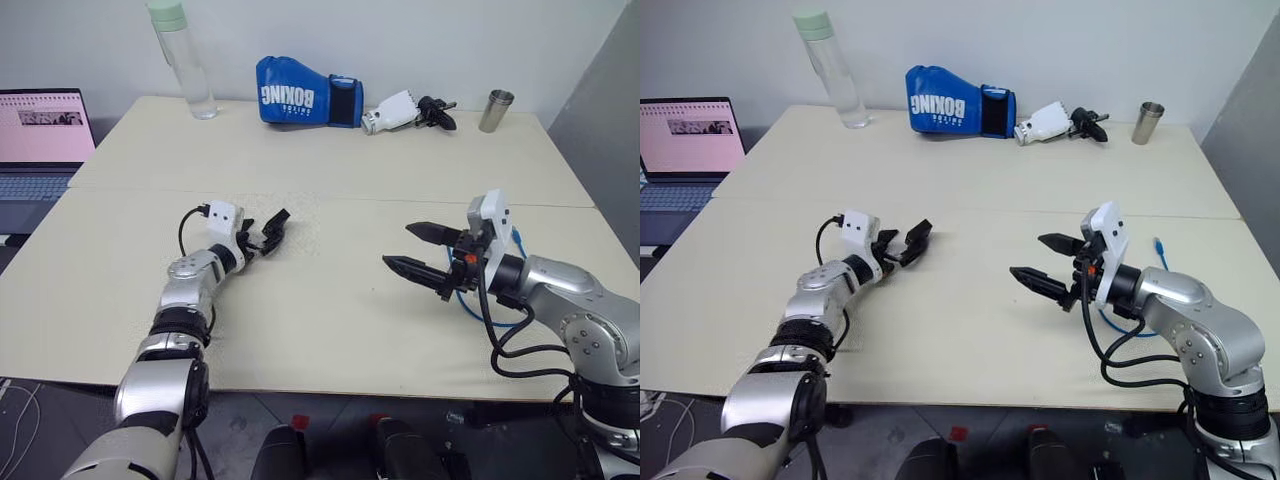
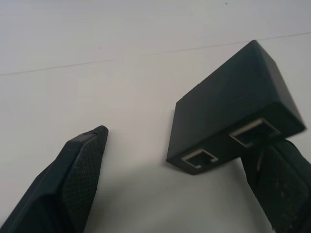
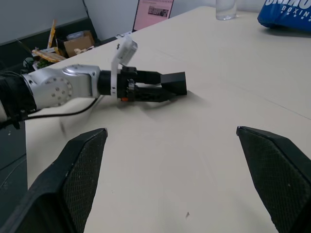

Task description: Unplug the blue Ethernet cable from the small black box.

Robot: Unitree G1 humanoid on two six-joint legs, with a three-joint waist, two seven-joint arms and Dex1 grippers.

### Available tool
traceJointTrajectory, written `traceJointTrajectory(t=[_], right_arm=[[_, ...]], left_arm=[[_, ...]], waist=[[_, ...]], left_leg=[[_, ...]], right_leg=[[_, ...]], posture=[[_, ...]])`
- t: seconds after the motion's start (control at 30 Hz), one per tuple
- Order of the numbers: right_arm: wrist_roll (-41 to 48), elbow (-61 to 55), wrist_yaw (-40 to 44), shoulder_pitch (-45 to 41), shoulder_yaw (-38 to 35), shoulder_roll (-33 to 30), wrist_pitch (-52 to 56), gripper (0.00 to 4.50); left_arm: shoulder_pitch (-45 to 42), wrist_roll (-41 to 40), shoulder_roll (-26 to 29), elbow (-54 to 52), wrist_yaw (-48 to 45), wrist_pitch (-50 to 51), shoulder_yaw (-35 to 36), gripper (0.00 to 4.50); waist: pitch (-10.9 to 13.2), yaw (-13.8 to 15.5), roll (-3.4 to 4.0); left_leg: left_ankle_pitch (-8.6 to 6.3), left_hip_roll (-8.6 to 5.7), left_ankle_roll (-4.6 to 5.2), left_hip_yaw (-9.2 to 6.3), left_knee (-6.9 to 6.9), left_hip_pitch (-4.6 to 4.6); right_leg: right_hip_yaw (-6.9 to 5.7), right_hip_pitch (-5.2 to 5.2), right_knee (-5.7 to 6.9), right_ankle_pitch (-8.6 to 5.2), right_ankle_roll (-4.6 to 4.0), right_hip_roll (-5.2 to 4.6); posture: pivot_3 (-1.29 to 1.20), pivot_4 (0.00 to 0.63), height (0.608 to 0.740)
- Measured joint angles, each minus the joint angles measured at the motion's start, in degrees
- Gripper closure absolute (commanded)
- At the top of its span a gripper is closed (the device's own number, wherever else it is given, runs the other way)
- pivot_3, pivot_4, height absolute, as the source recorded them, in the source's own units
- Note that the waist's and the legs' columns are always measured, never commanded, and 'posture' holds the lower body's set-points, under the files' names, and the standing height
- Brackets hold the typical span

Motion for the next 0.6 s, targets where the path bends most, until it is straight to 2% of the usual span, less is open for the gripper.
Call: traceJointTrajectory(t=[0.27, 0.37, 0.5, 0.6], right_arm=[[0.55, -0.02, 0.53, 0.13, -0.13, -1.0, 0.13, 0.0], [2.73, -1.29, 1.44, 1.93, -1.43, -3.67, 1.56, 0.0], [7.86, -2.55, 4.9, 3.97, -7.81, -12.32, 5.3, 0.0], [10.96, -2.3, 8.17, 5.12, -11.89, -17.96, 7.33, 0.0]], left_arm=[[0.25, -2.92, 6.12, -15.74, -7.48, 13.63, -0.76, 0.05], [1.77, -5.46, 9.53, -23.56, -12.34, 20.01, -1.28, 0.05], [2.55, -8.06, 19.41, -29.01, -20.9, 27.23, -1.72, 0.05], [2.08, -8.55, 26.74, -29.36, -28.35, 28.48, -2.56, 0.05]], waist=[[0.0, 0.2, 0.0], [0.0, 0.12, 0.01], [0.02, -0.02, 0.03], [0.02, 0.0, 0.04]], left_leg=[[0.01, -0.02, 0.0, -0.07, 0.02, 0.0], [0.01, 0.0, -0.01, -0.08, 0.01, -0.01], [0.01, 0.01, 0.0, -0.1, -0.01, 0.03], [0.0, 0.01, 0.01, -0.1, -0.02, 0.11]], right_leg=[[-0.06, 0.05, -0.01, 0.0, 0.0, -0.02], [-0.04, 0.02, 0.0, -0.03, -0.04, -0.02], [-0.06, 0.02, 0.02, -0.05, -0.08, 0.0], [-0.09, 0.07, 0.03, -0.07, -0.11, 0.03]], posture=[[0.0, 0.15, 0.74], [0.0, 0.15, 0.74], [0.0, 0.15, 0.74], [0.0, 0.15, 0.74]])
